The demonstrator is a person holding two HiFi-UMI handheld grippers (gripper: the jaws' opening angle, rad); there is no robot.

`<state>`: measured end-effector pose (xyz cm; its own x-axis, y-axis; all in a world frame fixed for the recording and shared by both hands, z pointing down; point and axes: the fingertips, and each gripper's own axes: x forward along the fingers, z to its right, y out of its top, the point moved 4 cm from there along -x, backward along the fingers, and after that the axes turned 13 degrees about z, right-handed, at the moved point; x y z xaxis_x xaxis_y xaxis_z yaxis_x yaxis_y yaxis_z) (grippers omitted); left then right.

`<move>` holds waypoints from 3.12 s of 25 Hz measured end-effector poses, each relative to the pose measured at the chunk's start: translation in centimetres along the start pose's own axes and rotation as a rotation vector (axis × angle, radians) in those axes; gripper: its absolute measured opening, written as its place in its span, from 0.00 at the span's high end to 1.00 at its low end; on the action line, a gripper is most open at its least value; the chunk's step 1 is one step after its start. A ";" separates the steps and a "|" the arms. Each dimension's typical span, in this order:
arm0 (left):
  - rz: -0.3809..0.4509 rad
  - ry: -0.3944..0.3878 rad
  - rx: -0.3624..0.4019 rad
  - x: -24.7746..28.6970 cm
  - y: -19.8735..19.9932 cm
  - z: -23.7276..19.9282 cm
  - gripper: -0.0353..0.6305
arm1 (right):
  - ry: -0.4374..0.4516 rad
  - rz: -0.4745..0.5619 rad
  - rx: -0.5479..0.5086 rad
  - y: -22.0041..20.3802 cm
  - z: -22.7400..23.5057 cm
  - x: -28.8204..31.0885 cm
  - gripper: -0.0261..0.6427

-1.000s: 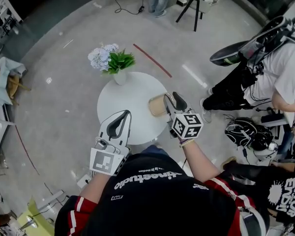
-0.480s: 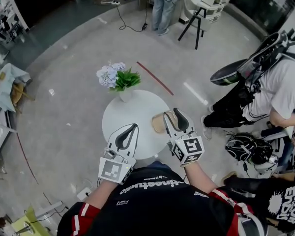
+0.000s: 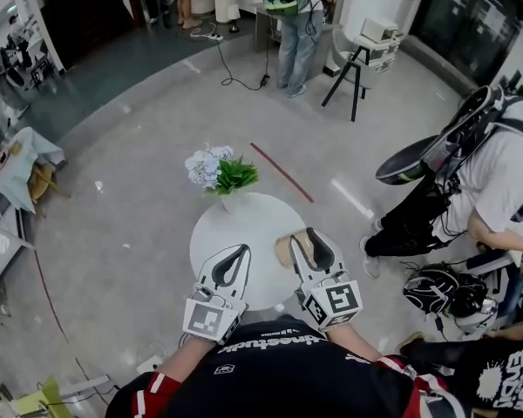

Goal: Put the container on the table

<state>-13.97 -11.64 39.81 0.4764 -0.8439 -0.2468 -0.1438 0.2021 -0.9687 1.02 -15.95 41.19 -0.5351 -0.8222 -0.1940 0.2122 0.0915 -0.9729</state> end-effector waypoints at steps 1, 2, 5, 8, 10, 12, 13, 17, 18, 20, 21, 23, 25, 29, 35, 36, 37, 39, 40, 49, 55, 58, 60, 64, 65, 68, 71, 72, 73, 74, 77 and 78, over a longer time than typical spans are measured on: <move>0.011 0.002 0.000 0.0 0.1 -0.1 0.91 | 0.007 0.000 -0.001 0.1 -0.3 0.0 0.70; 0.020 0.005 -0.001 0.0 0.1 -0.2 0.91 | 0.013 -0.003 -0.001 0.1 -0.6 0.0 0.70; 0.031 0.022 -0.009 -0.3 0.6 -0.3 0.91 | 0.018 -0.012 -0.004 0.4 -1.3 -0.3 0.72; 0.035 0.030 -0.003 -0.3 0.9 -0.7 0.91 | 0.014 -0.007 -0.008 0.5 -1.5 -0.2 0.75; 0.037 0.031 0.000 -0.3 0.9 -0.8 0.91 | 0.010 -0.006 -0.006 0.4 -1.7 -0.3 0.77; 0.039 0.032 0.005 -0.5 1.1 -0.9 0.91 | 0.013 -0.010 -0.008 0.2 -2.0 -0.5 0.78; 0.039 0.031 0.009 -0.5 1.1 -0.9 0.91 | 0.016 -0.012 -0.010 0.2 -2.2 -0.5 0.79; 0.038 0.025 0.005 -0.7 1.2 -0.7 0.91 | 0.023 -0.017 -0.010 0.2 -2.7 -0.7 0.80; 0.038 0.023 0.003 -0.6 1.2 -0.6 0.91 | 0.022 -0.018 -0.010 0.3 -2.7 -0.8 0.81; 0.039 0.015 0.004 -0.6 1.3 -0.5 0.91 | 0.020 -0.016 -0.015 0.4 -2.8 -1.0 0.83; 0.040 0.012 0.005 -0.6 1.3 -0.4 0.91 | 0.018 -0.014 -0.017 0.5 -2.8 -1.0 0.83; 0.041 0.010 0.004 -0.6 1.3 -0.4 0.91 | 0.017 -0.009 -0.022 0.6 -2.8 -1.1 0.84; 0.043 0.009 0.001 -0.6 1.4 -0.4 0.91 | 0.014 -0.008 -0.023 0.7 -2.8 -1.3 0.84; 0.045 0.004 -0.012 -0.7 1.4 -0.2 0.91 | 0.008 -0.013 -0.021 0.6 -2.7 -1.5 0.86; 0.042 0.007 -0.017 -1.0 1.6 -0.1 0.91 | 0.002 -0.020 -0.025 0.8 -2.9 -1.8 0.88; 0.043 0.007 -0.017 -1.0 1.6 0.0 0.91 | 0.002 -0.020 -0.027 0.8 -2.9 -1.9 0.89; 0.044 0.008 -0.019 -1.1 1.5 0.0 0.91 | 0.001 -0.020 -0.028 0.7 -3.0 -1.9 0.89; 0.047 0.012 -0.026 -1.2 1.5 -0.1 0.91 | 0.001 -0.024 -0.029 0.5 -3.1 -1.9 0.90; 0.047 0.014 -0.030 -1.2 1.4 -0.2 0.91 | 0.001 -0.027 -0.030 0.4 -3.1 -1.9 0.90; 0.049 0.021 -0.037 -1.0 1.2 -0.1 0.91 | -0.012 -0.016 -0.045 0.5 -2.6 -1.9 0.96; 0.047 0.022 -0.035 -1.1 1.2 0.2 0.91 | -0.005 0.000 -0.060 1.0 -3.0 -2.1 0.96; 0.047 0.022 -0.032 -1.1 1.0 0.1 0.91 | 0.013 0.024 -0.070 1.0 -3.4 -1.9 0.96; 0.046 0.022 -0.028 -1.0 0.9 0.0 0.91 | 0.020 0.042 -0.074 1.0 -3.4 -1.6 0.96; 0.044 0.024 -0.028 -1.0 0.9 0.0 0.91 | 0.025 0.052 -0.072 1.1 -3.4 -1.5 0.96; 0.043 0.024 -0.028 -1.0 0.9 0.0 0.91 | 0.026 0.052 -0.072 1.1 -3.4 -1.6 0.96; 0.043 0.025 -0.028 -0.9 1.0 0.1 0.91 | 0.031 0.054 -0.071 1.2 -3.4 -1.6 0.96; 0.044 0.023 -0.026 -0.9 1.0 0.2 0.91 | 0.033 0.057 -0.072 1.2 -3.4 -1.6 0.96; 0.044 0.022 -0.026 -0.9 1.1 0.2 0.91 | 0.034 0.058 -0.071 1.3 -3.4 -1.6 0.96; 0.043 0.022 -0.026 -0.9 1.1 0.2 0.91 | 0.034 0.058 -0.069 1.3 -3.4 -1.6 0.96; 0.042 0.023 -0.026 -0.9 1.2 0.2 0.91 | 0.034 0.057 -0.066 1.4 -3.5 -1.6 0.96; 0.041 0.023 -0.021 -0.8 1.1 0.1 0.91 | 0.034 0.061 -0.062 1.4 -3.4 -1.5 0.96; 0.041 0.023 -0.020 -0.8 1.1 0.0 0.91 | 0.034 0.063 -0.062 1.4 -3.4 -1.4 0.96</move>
<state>-14.47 -10.74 38.91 0.4494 -0.8465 -0.2856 -0.1801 0.2273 -0.9570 -0.71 -12.76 39.68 -0.5504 -0.7941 -0.2578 0.1958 0.1774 -0.9645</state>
